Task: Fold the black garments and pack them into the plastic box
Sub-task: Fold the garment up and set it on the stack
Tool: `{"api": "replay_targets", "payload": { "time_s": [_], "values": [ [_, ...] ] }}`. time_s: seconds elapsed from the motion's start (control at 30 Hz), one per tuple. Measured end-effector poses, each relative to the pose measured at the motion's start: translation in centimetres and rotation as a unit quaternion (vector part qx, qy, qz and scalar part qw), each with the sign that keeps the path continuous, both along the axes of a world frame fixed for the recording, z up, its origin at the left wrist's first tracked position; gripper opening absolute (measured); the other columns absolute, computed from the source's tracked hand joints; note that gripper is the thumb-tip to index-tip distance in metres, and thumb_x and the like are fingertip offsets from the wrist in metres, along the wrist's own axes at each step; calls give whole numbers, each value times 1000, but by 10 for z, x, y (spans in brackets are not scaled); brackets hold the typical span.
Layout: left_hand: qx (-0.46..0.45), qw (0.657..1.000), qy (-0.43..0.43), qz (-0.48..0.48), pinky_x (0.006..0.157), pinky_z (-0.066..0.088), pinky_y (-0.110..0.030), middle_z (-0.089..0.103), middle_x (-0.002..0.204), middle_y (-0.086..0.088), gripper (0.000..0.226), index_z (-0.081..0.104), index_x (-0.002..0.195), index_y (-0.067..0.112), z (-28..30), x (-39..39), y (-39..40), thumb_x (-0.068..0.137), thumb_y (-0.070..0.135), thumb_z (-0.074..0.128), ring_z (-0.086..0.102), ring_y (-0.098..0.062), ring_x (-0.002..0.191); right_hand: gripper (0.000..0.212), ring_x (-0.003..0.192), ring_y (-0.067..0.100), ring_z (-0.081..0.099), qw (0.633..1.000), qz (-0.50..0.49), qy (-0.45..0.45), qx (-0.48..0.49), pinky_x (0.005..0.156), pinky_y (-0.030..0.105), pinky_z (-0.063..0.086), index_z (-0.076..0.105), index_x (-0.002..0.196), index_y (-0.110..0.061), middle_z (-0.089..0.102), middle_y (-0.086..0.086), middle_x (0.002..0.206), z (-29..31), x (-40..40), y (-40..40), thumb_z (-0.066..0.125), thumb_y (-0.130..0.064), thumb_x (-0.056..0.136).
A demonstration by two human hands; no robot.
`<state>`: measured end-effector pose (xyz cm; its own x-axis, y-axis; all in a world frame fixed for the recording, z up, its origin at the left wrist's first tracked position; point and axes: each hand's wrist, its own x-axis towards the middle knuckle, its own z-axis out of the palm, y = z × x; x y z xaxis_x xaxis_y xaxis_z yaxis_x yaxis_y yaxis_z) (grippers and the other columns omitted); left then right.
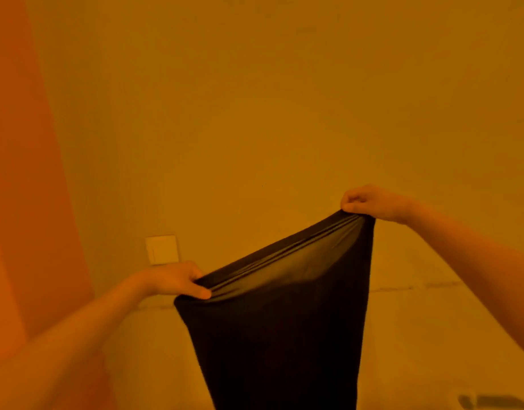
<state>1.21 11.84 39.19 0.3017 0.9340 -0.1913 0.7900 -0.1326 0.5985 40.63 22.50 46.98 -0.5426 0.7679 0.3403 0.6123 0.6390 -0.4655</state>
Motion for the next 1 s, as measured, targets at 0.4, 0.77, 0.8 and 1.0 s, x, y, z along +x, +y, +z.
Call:
{"api": "replay_targets", "payload": {
  "time_s": [0.4,0.77,0.8,1.0],
  "values": [
    [292,873,378,96,70,36,-27,61,80,-7,21,62,84,9,81,-33,7,93,25,52,56,-25,87,26,95,26,56,934,-131,-323,76,83,35,41,65,97,-8,62,9,94,10,31,0,55,-32,91],
    [442,804,296,266,82,39,-39,64,86,-13,19,60,99,9,85,-44,9,88,25,61,58,-34,91,21,81,26,55,962,-178,-155,140,70,29,34,66,95,-3,59,12,82,23,37,3,60,-22,88],
    [434,805,295,275,80,39,-38,65,90,-15,24,58,104,9,86,-42,10,87,25,62,59,-34,91,17,77,25,54,965,-179,-125,145,69,29,36,65,97,-5,60,12,82,23,35,4,62,-19,87],
    [350,845,271,299,56,35,-29,58,66,-12,28,62,71,2,93,-32,11,88,24,61,53,-26,67,25,100,31,56,953,-237,-143,126,77,33,39,65,109,-5,63,16,102,20,30,14,58,-20,90]
  ]
}}
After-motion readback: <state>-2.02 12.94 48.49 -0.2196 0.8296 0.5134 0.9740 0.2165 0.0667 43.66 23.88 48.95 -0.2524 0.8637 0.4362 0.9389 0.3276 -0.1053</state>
